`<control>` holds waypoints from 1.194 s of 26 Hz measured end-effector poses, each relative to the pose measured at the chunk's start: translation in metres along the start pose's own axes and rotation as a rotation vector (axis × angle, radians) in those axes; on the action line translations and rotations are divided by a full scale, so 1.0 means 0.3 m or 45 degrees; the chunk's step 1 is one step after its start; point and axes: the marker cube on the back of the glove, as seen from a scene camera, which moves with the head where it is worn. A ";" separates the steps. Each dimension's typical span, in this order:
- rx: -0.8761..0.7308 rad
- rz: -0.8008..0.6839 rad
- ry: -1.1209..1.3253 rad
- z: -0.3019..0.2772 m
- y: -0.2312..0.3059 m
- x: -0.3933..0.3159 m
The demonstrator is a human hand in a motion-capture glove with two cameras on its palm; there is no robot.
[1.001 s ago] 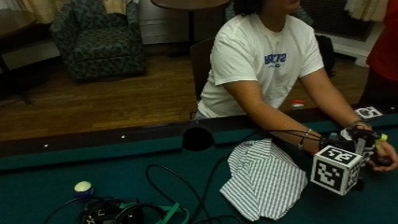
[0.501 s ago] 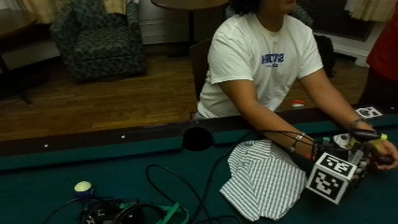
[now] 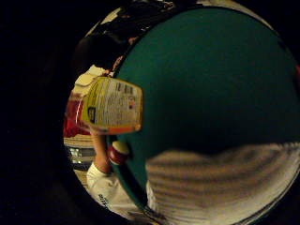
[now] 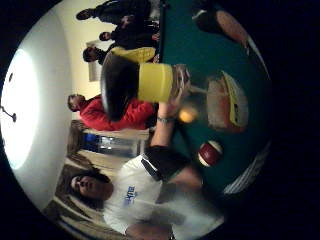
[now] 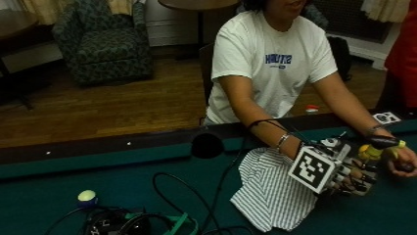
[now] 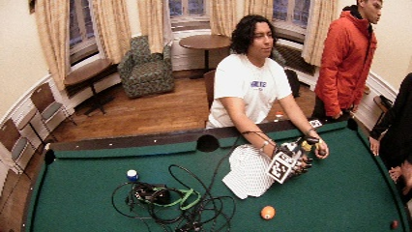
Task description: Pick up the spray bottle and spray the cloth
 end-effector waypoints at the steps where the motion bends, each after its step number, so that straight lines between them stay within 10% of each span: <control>1: -0.003 -0.011 0.045 -0.022 0.034 -0.015; 16: -0.096 -0.259 0.905 -0.242 0.581 -0.198; 31: -0.097 -0.369 0.964 -0.375 0.787 -0.353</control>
